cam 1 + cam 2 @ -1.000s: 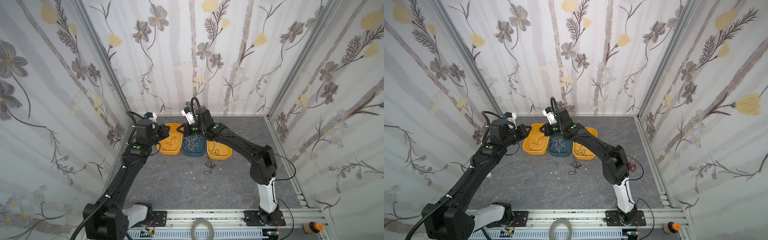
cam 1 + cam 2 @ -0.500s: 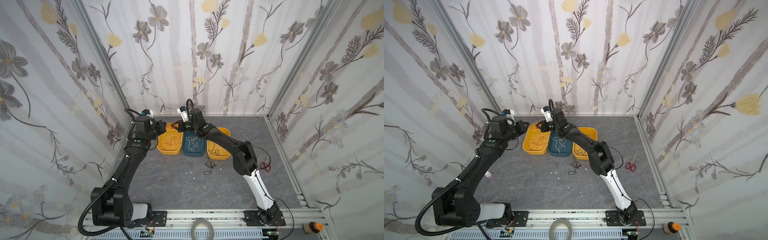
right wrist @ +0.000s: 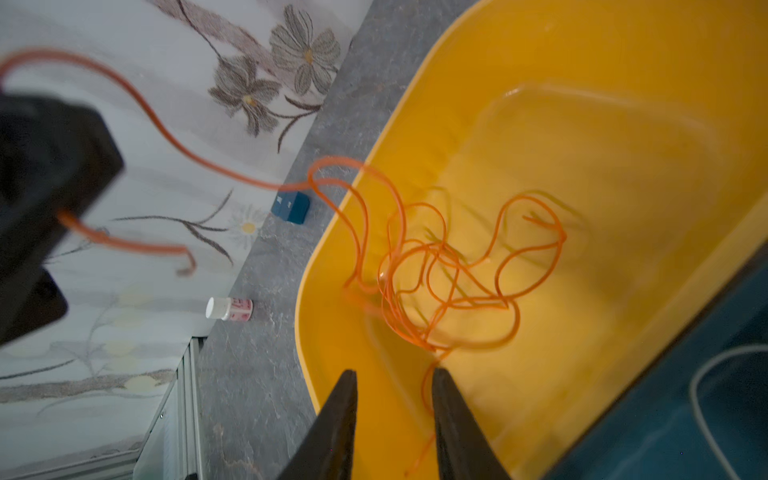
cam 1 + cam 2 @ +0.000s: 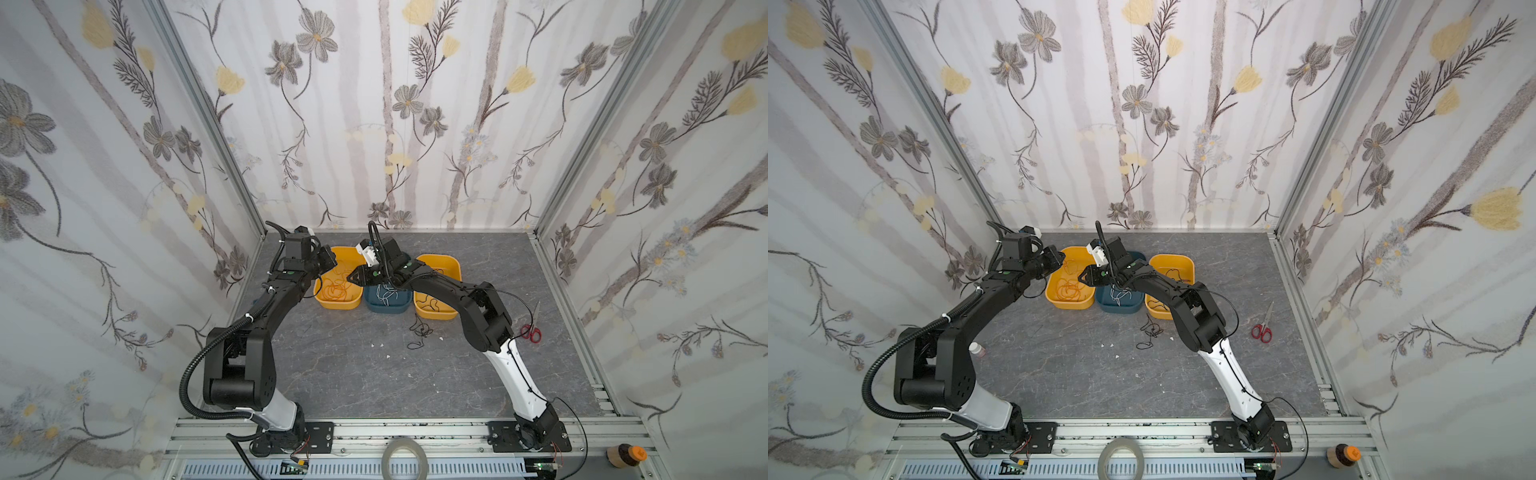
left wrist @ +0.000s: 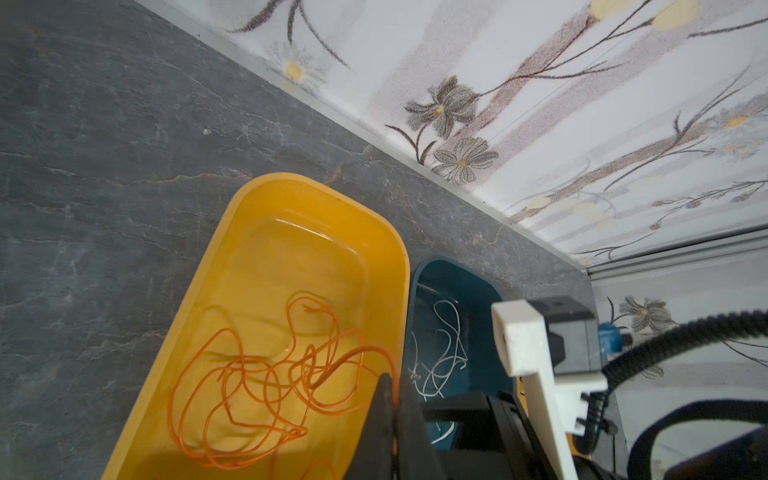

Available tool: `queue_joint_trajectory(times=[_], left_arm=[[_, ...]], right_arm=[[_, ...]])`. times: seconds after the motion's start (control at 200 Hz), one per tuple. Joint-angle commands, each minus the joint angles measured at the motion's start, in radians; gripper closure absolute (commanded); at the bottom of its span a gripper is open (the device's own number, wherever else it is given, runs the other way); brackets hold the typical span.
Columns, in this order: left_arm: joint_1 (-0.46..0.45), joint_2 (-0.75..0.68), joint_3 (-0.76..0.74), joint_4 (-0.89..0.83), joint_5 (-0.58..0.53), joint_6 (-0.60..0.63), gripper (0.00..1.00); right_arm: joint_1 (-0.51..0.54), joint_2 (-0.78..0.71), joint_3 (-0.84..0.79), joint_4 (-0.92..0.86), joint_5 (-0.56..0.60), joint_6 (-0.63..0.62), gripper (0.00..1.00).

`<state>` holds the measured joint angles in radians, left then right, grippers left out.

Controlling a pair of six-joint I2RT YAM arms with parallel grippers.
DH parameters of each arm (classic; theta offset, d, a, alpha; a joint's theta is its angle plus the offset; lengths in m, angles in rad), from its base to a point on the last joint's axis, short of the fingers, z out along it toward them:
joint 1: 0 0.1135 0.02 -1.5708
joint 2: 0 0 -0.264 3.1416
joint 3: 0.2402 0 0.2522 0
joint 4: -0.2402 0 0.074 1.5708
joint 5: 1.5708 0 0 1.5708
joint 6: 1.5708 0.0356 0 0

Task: Untangle the cables

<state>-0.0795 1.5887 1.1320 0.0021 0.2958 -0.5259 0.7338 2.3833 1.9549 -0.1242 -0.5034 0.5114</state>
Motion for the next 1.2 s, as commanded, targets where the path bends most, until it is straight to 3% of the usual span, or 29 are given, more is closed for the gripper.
queue_joint_trajectory(times=[0.0, 0.265, 0.455, 0.62, 0.725, 0.919, 1.194], left_arm=[[0.001, 0.045, 0.037, -0.020, -0.032, 0.016, 1.00], [-0.036, 0.190, 0.078, -0.111, -0.059, 0.055, 1.00], [-0.061, 0.212, 0.091, -0.173, -0.107, 0.068, 0.84], [-0.069, 0.184, 0.135, -0.265, -0.187, 0.097, 0.42], [-0.079, 0.148, 0.158, -0.302, -0.198, 0.125, 0.30], [-0.139, 0.054, 0.157, -0.367, -0.219, 0.185, 0.24], [-0.238, -0.169, -0.044, -0.316, -0.148, 0.141, 0.23]], right_arm=[[0.003, -0.101, -0.100, 0.000, 0.034, -0.037, 0.64], [-0.001, -0.390, -0.352, 0.005, 0.056, -0.061, 0.58], [-0.005, -0.607, -0.540, -0.071, 0.123, -0.074, 0.55], [-0.014, -0.761, -0.707, -0.165, 0.230, -0.061, 0.51], [-0.014, -0.867, -0.814, -0.190, 0.304, -0.029, 0.48], [-0.014, -0.984, -0.953, -0.254, 0.398, 0.034, 0.45], [-0.013, -0.887, -1.007, -0.229, 0.430, 0.120, 0.43]])
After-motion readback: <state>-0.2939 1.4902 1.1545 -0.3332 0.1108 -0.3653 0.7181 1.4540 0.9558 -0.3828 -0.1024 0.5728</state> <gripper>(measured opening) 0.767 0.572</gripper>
